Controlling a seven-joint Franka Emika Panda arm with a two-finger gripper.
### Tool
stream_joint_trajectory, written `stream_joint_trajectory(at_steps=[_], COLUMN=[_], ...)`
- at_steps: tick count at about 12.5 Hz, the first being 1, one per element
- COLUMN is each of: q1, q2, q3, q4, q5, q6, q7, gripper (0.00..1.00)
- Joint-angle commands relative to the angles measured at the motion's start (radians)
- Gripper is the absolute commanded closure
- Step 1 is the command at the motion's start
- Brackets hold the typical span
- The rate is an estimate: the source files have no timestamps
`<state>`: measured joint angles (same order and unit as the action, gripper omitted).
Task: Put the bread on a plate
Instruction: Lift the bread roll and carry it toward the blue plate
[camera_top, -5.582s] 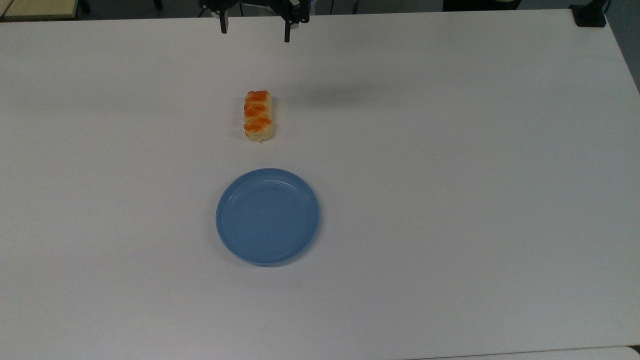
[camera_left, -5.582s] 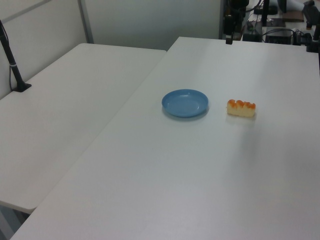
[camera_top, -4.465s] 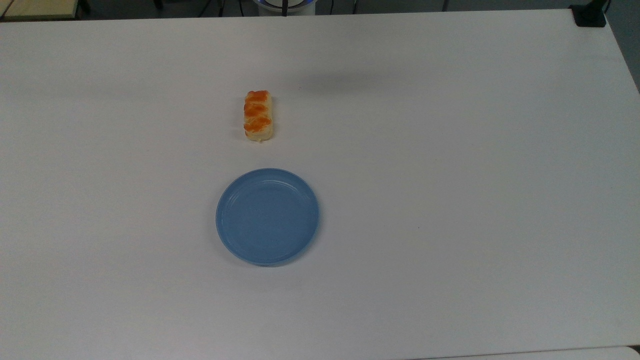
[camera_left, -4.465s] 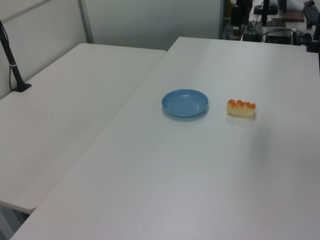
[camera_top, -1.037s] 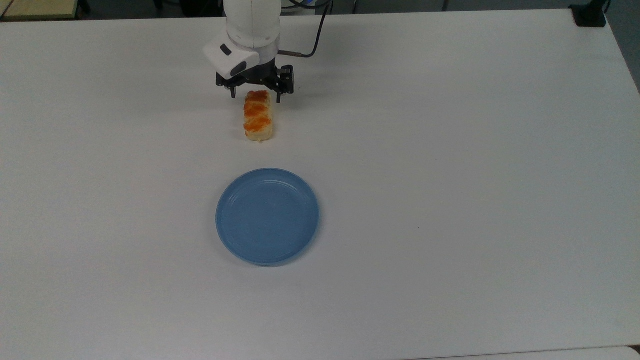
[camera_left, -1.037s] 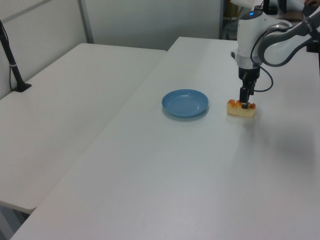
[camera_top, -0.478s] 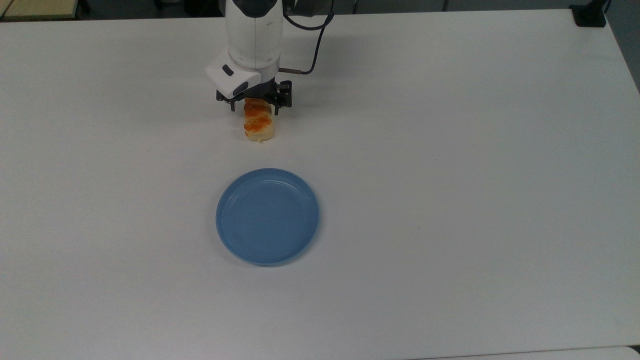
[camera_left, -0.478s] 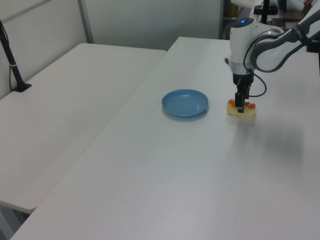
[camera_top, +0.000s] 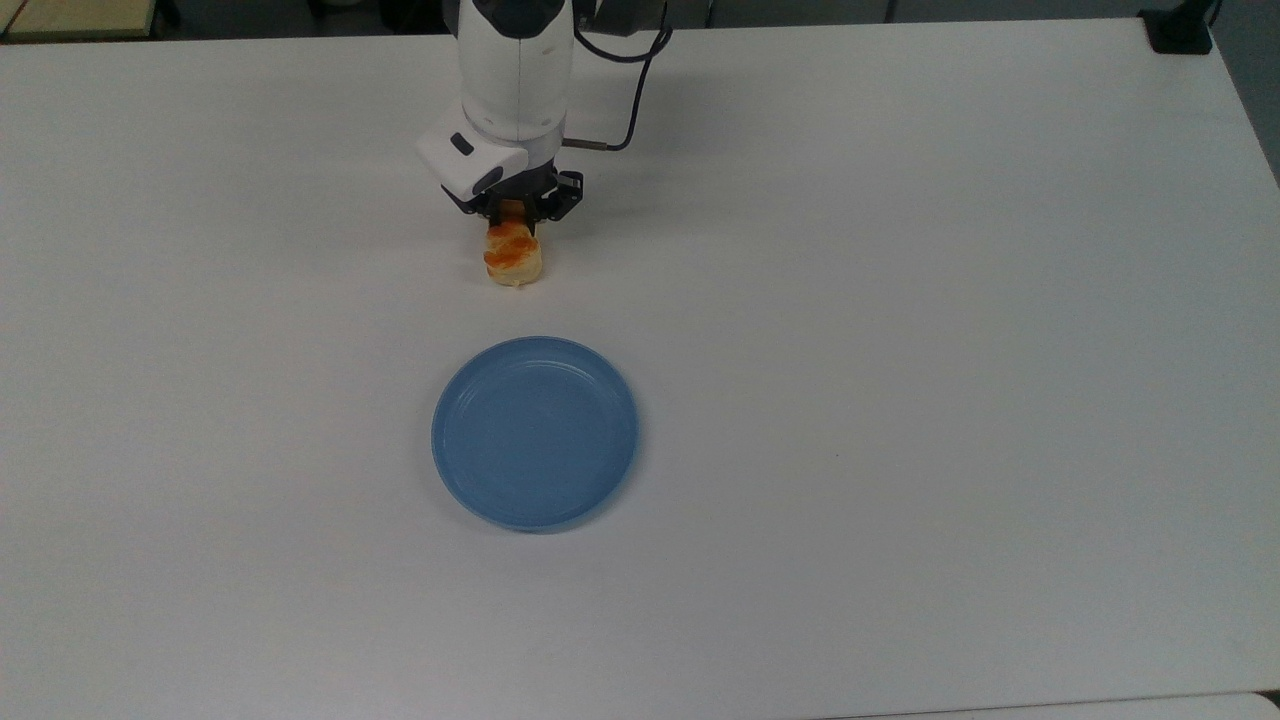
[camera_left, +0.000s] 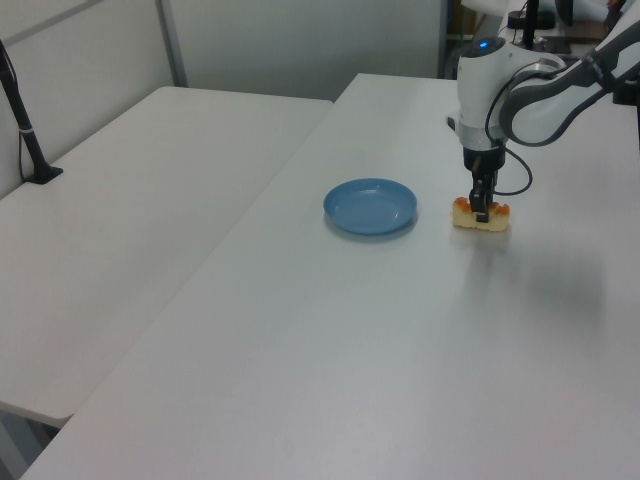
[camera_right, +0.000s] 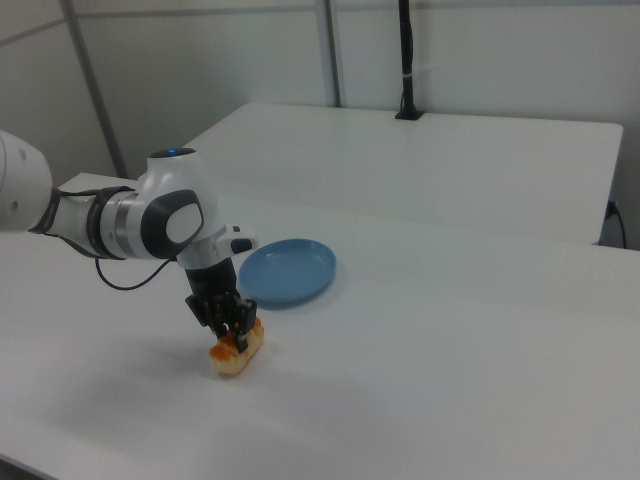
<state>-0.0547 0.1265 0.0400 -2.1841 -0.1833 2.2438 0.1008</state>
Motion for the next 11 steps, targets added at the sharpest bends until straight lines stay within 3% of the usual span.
stream_joint_trajectory(at_steps=[1,4,8,11], q1=[0.004,0.004,0.032,0.047], q2=[-0.002,0.014,0.198,0.315], q3=[0.000,0.000,0.000,-0.002], q4=[0.116,0.329,0.691,0.854], q5=[0.002,0.102,0.111,0.104], q6=[-0.117,-0.278,-0.429,-0.444], q7=[-0.004,-0.007,0.078,0.175], gripper=[0.62,0.62,0.61,0.61])
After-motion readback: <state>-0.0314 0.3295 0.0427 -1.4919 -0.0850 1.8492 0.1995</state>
